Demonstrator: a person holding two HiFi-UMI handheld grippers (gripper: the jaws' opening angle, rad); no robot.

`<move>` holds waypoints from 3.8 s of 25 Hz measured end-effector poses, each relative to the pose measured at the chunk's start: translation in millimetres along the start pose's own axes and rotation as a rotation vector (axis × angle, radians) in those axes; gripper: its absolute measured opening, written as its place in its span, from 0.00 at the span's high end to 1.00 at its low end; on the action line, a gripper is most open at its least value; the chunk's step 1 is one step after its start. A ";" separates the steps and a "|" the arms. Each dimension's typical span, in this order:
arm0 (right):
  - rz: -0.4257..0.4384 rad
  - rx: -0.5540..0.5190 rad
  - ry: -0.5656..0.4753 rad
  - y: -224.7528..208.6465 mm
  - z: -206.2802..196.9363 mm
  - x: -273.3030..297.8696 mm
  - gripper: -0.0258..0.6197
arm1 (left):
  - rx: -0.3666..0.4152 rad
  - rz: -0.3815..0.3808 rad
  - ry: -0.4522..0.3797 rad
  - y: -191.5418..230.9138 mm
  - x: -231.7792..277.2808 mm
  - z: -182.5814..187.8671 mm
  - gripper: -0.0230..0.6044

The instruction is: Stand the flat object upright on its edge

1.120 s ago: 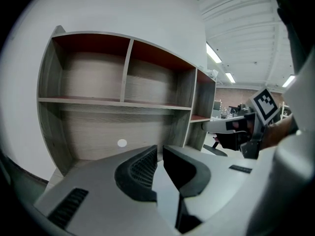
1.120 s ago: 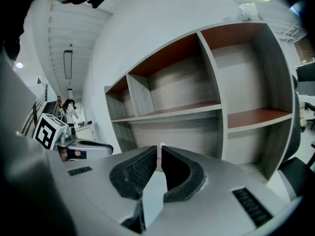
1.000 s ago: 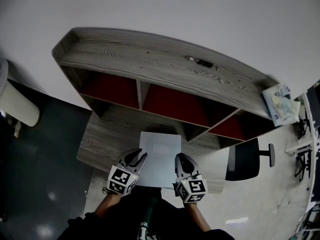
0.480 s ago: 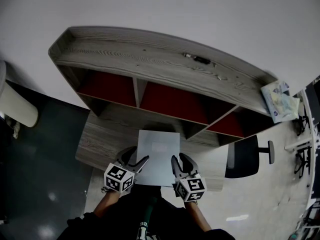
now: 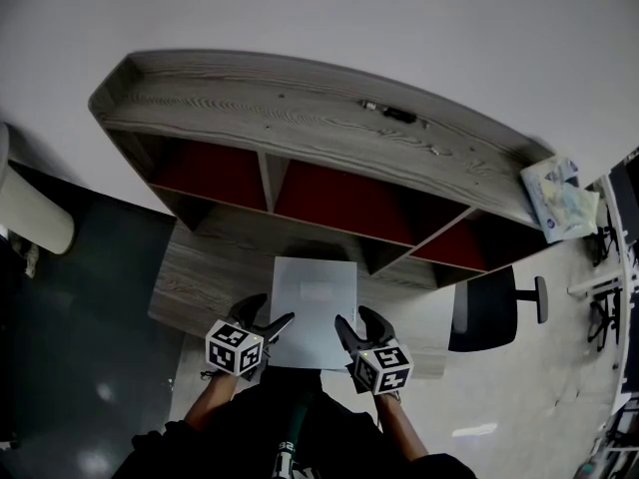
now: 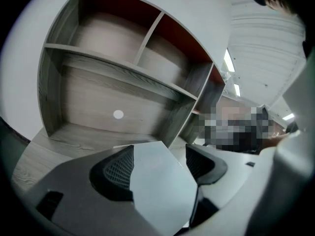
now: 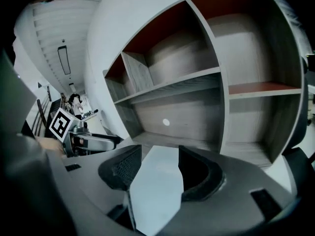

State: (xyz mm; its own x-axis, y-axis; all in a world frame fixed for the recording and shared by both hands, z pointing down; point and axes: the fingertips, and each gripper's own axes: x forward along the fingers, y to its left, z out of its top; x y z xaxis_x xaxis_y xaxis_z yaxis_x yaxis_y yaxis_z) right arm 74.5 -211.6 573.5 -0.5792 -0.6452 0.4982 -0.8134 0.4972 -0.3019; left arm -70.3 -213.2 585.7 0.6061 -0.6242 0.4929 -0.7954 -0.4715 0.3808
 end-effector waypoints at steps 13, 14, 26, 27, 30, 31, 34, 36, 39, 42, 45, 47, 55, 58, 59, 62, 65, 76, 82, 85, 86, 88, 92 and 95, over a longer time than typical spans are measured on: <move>0.050 0.151 0.204 -38.7 -62.4 21.7 0.60 | -0.194 -0.043 0.183 18.5 27.4 -61.9 0.39; 0.053 0.174 0.214 -43.4 -68.6 24.1 0.60 | -0.215 -0.043 0.189 20.6 29.6 -65.2 0.38; 0.053 0.320 0.319 -75.1 -108.4 44.5 0.60 | -0.379 -0.014 0.276 49.1 50.9 -109.2 0.37; 0.055 0.323 0.325 -76.6 -109.5 46.8 0.60 | -0.391 -0.014 0.280 50.9 52.5 -111.1 0.37; 0.061 0.330 0.349 -84.8 -121.5 54.6 0.60 | -0.426 -0.015 0.288 56.0 56.7 -115.5 0.37; 0.064 0.339 0.359 -86.4 -125.4 56.6 0.60 | -0.434 -0.014 0.293 57.9 58.1 -117.1 0.37; 0.080 0.367 0.378 -89.7 -134.0 62.1 0.60 | -0.458 -0.006 0.302 64.7 62.9 -122.0 0.37; 0.096 0.384 0.383 -89.9 -136.0 65.9 0.60 | -0.488 -0.006 0.307 68.4 66.7 -124.2 0.37; 0.118 0.417 0.394 -89.1 -136.0 71.8 0.60 | -0.514 -0.015 0.325 71.1 72.4 -127.0 0.37; 0.109 0.426 0.426 -98.7 -144.1 76.4 0.60 | -0.537 -0.027 0.341 73.3 78.0 -130.7 0.37; 0.142 0.469 0.446 -99.0 -146.4 80.4 0.60 | -0.575 -0.036 0.350 77.2 82.3 -135.5 0.37; 0.157 0.488 0.456 -99.0 -146.9 83.1 0.60 | -0.593 -0.049 0.359 79.2 84.3 -138.4 0.37; 0.245 0.541 0.494 -99.0 -154.5 93.1 0.59 | -0.594 -0.084 0.416 78.7 97.0 -148.4 0.37; 0.276 0.569 0.506 -99.9 -157.3 92.8 0.59 | -0.628 -0.088 0.421 80.9 100.6 -152.2 0.37; 0.287 0.582 0.507 -100.6 -158.1 92.8 0.58 | -0.635 -0.090 0.424 81.1 101.2 -153.4 0.37; 0.325 0.618 0.508 -100.9 -158.6 95.4 0.58 | -0.638 -0.103 0.433 83.1 101.3 -154.4 0.37; 0.354 0.652 0.523 -101.1 -161.1 97.1 0.57 | -0.645 -0.118 0.445 85.3 101.3 -154.5 0.38; 0.345 0.684 0.558 -93.7 -159.4 98.2 0.57 | -0.623 -0.127 0.473 85.9 101.9 -151.9 0.43; 0.345 0.716 0.528 -83.7 -148.4 92.4 0.57 | -0.574 -0.129 0.454 85.9 99.5 -140.5 0.43; 0.329 0.665 0.517 -89.9 -148.6 91.3 0.57 | -0.551 -0.140 0.447 83.9 98.1 -133.1 0.43; 0.334 0.658 0.512 -88.1 -145.2 89.6 0.57 | -0.539 -0.143 0.445 82.4 97.5 -130.7 0.43; 0.364 0.671 0.495 -77.1 -130.6 84.2 0.57 | -0.513 -0.150 0.438 78.7 96.5 -125.4 0.43; 0.330 0.592 0.492 -88.7 -134.8 77.6 0.57 | -0.440 -0.165 0.425 71.6 94.3 -110.0 0.43; 0.328 0.554 0.475 -88.0 -127.0 72.0 0.57 | -0.382 -0.179 0.418 66.4 92.0 -98.6 0.43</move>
State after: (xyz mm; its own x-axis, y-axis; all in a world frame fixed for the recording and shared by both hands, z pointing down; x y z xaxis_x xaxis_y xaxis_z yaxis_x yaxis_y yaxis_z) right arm 111.1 -228.1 739.2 -0.8104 -0.1379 0.5694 -0.5858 0.1777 -0.7907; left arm -66.8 -240.5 733.5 0.7431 -0.2204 0.6319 -0.6692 -0.2409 0.7029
